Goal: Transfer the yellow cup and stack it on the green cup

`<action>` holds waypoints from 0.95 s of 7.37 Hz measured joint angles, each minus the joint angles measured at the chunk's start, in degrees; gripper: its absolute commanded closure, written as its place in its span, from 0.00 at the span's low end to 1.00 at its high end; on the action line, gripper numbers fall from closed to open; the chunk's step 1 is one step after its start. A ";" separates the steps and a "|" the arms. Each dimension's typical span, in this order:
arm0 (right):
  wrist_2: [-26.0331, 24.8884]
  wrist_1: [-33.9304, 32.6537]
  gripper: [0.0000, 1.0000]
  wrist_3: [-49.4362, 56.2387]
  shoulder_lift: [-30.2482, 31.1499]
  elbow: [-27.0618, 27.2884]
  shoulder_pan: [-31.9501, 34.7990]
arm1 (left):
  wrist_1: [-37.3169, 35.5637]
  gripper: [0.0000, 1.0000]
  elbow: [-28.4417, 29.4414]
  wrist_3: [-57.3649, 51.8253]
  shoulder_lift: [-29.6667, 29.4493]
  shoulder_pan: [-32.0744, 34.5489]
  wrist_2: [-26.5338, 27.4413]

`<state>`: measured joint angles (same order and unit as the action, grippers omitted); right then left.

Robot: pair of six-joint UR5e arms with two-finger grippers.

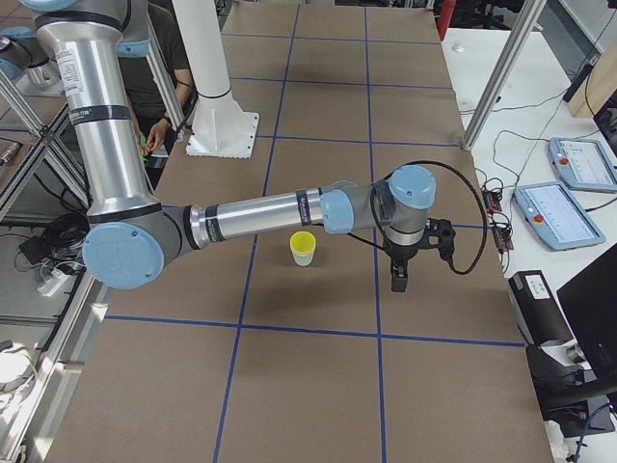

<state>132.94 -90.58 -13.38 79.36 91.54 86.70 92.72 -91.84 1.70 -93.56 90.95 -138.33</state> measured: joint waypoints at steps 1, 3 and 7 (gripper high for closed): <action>-0.03 0.03 0.00 -0.04 0.36 -0.05 0.00 | 0.39 0.00 0.02 -0.01 0.22 0.01 0.81; -0.11 0.05 0.00 -0.16 1.16 -0.13 0.02 | 0.53 0.00 0.16 0.05 0.57 0.02 2.73; -0.43 -0.08 0.00 -0.46 1.18 -0.55 0.03 | 0.38 0.00 0.32 0.31 1.69 0.01 2.92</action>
<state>132.52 -90.66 -13.84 80.53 90.99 86.73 93.10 -91.52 2.01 -91.87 90.96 -135.41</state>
